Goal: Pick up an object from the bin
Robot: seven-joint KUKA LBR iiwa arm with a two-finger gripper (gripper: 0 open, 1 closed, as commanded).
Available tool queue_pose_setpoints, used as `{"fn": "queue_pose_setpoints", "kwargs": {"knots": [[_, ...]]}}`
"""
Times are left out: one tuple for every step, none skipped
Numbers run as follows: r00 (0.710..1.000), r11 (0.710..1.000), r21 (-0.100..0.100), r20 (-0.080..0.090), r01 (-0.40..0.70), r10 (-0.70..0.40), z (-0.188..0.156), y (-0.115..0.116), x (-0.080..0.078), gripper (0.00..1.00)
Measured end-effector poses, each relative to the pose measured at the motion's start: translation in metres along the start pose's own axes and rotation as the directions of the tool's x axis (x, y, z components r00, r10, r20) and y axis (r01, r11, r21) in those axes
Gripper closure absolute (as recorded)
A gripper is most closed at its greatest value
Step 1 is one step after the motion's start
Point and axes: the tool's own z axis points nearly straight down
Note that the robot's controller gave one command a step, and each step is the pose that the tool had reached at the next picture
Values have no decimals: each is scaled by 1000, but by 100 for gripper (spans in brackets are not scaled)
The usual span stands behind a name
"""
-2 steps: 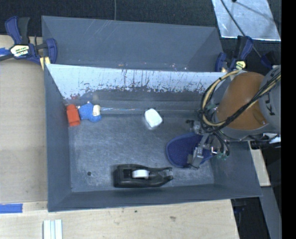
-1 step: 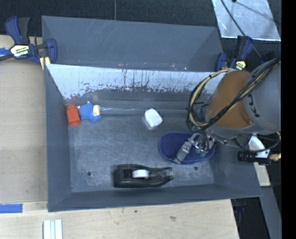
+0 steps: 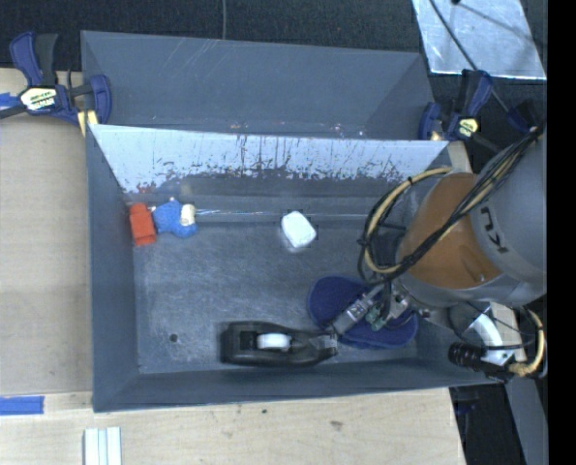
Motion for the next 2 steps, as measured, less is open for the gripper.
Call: {"fn": "queue_pose_setpoints", "kwargs": {"knots": [[984,984,1,4,-178,178,0,9,13,0],[984,984,-2,4,-176,176,-1,11,12,100]]}}
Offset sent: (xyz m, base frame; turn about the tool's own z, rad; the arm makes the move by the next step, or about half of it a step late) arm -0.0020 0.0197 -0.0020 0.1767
